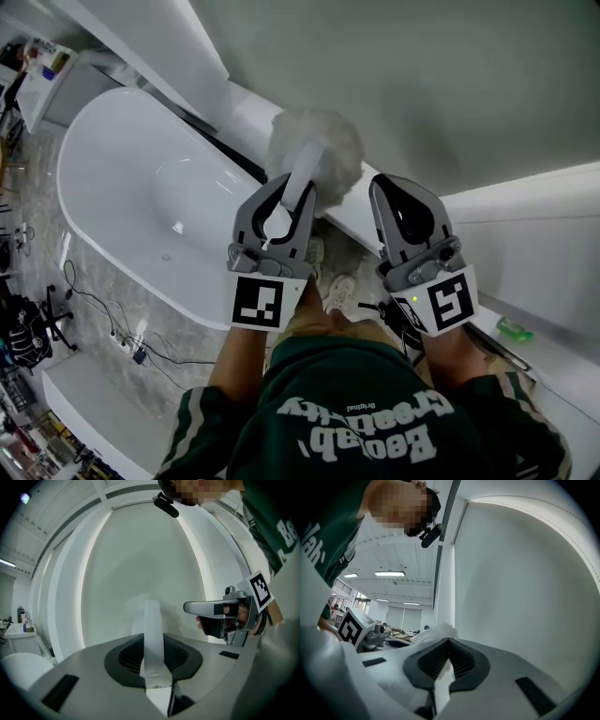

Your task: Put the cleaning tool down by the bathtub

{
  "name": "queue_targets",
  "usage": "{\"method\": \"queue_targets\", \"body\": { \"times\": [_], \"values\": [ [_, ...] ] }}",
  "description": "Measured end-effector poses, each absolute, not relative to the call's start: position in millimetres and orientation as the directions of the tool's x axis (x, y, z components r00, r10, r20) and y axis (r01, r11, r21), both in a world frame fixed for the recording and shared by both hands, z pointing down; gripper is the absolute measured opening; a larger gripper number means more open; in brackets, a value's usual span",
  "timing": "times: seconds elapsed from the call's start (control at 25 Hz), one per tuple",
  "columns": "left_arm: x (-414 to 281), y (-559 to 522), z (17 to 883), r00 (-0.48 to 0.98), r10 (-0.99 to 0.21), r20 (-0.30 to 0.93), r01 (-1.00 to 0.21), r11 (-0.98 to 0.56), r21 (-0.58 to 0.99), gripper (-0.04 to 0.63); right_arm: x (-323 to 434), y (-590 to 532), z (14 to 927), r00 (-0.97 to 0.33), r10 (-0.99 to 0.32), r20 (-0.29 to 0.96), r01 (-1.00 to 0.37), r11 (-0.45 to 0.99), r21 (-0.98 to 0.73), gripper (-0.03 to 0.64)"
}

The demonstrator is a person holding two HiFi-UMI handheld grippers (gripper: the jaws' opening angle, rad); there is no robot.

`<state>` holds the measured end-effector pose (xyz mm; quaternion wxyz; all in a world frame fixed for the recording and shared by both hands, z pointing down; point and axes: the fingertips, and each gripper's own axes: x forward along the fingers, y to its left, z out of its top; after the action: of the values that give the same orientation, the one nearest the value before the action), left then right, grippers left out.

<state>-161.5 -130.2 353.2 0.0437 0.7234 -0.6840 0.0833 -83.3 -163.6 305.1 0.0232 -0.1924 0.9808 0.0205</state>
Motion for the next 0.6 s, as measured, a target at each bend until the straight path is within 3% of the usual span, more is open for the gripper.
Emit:
{"method": "queue_targets", "body": {
  "times": [0.28,0.6],
  "values": [
    [-186,-157,397,0.077,-0.963,0.258,-0.997,-0.074,0.018,0.097,-104,-195,330,-0.911,-0.412,-0.007,-0.412,0.911,0.028,0.015],
    [-212,-191,481,0.086,-0.899,0.429,-0.996,-0.090,0.012,0.097,-130,-223,357,-0.896,-0.442,0.041,-0.441,0.897,0.019,0.015]
  ]
}}
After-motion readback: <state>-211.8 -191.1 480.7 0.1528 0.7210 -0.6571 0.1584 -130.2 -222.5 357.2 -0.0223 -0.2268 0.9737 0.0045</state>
